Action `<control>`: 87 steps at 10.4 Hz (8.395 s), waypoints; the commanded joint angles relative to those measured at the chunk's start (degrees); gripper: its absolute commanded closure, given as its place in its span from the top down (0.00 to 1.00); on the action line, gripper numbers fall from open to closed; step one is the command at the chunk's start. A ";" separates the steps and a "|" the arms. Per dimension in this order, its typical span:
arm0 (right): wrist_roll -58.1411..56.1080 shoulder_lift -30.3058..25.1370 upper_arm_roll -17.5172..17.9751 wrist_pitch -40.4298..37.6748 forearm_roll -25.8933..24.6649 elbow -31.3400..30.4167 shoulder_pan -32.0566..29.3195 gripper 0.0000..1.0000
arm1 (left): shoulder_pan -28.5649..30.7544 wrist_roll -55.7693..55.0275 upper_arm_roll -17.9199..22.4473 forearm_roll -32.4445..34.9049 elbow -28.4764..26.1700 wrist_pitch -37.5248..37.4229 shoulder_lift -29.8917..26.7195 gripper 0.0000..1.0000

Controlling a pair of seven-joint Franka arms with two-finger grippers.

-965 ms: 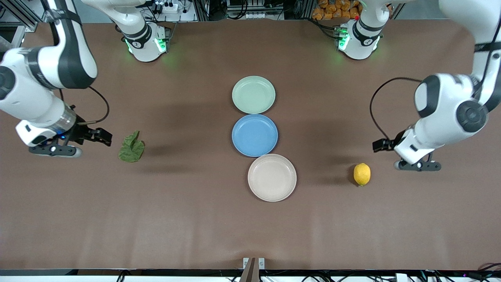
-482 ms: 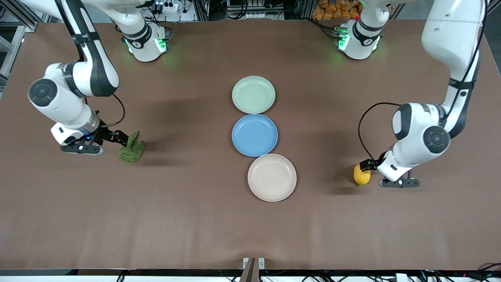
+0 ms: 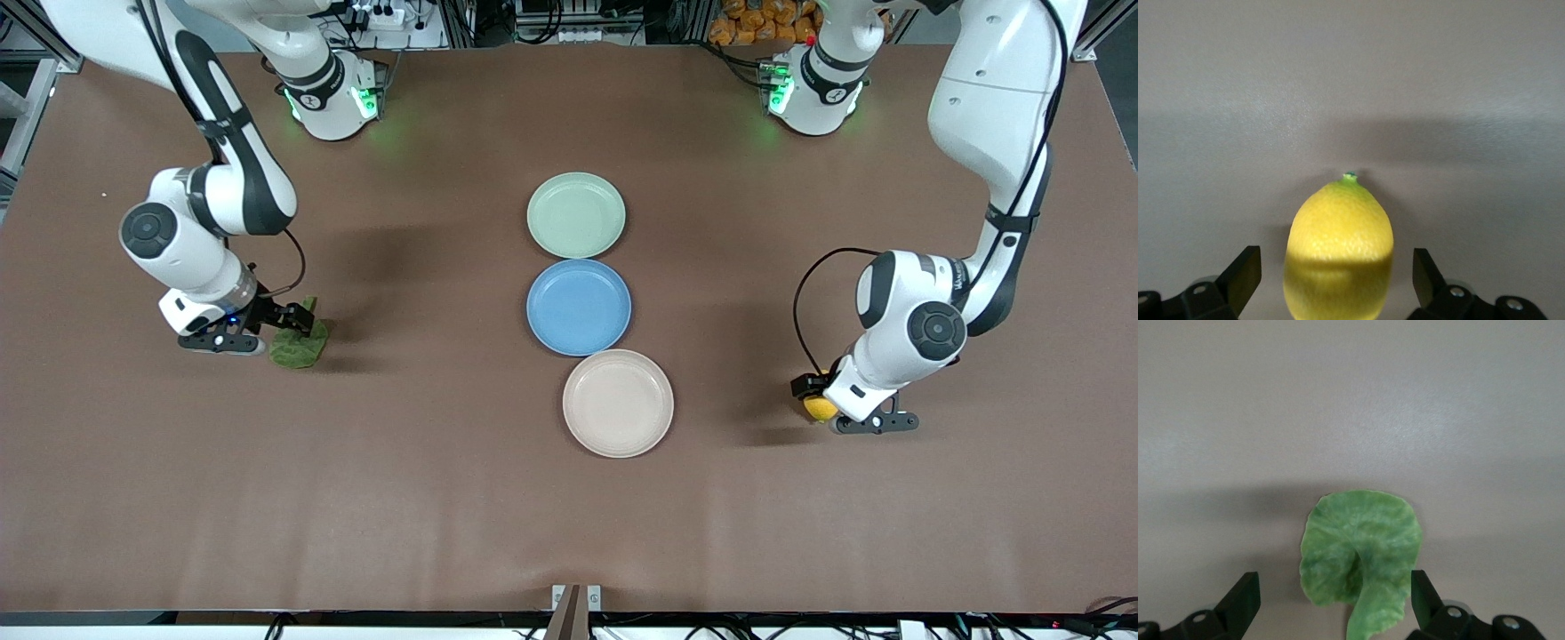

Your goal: Place lemon and lettuce in plates

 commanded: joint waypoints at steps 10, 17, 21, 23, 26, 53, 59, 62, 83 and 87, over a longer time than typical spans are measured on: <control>-0.96 9.64 0.59 10.55 -0.02 -0.31 -2.82 0.65 | -3.55 -12.24 -1.78 0.97 2.68 1.41 -3.45 0.00; -0.52 7.63 0.76 3.65 0.24 2.40 -2.74 0.00 | -21.37 -38.44 -3.29 1.32 11.56 1.14 0.66 0.00; 0.18 4.02 2.16 -15.98 1.12 9.62 -2.56 0.00 | -24.12 -41.02 -3.20 1.41 13.68 1.41 6.20 0.00; 2.80 3.05 4.26 -16.34 2.26 9.98 -2.30 0.00 | -24.12 -41.10 -3.20 1.41 13.69 1.50 7.00 0.11; 13.76 2.87 12.60 -16.43 3.23 9.98 -1.95 0.00 | -24.21 -40.93 -3.20 1.40 13.69 1.50 8.06 0.22; 47.73 14.74 38.03 -13.35 1.48 18.50 19.06 1.00 | -5.58 -8.15 -2.76 -0.79 19.75 -47.72 -28.59 1.00; 44.05 12.37 38.03 -23.89 1.56 22.63 13.10 1.00 | -3.03 -2.96 -2.85 -1.41 19.75 -47.72 -31.13 1.00; 38.61 9.65 38.03 -30.90 1.65 23.42 8.09 1.00 | -0.41 -2.87 -2.76 -1.49 19.66 -47.81 -32.63 1.00; 4.50 8.94 3.50 -56.85 1.30 48.81 2.62 1.00 | 2.94 10.66 -2.50 -6.50 19.75 -50.45 -33.78 1.00; 3.34 4.99 1.74 -56.86 1.21 50.14 1.92 1.00 | 5.06 10.58 -2.94 -8.17 19.66 -50.45 -33.77 1.00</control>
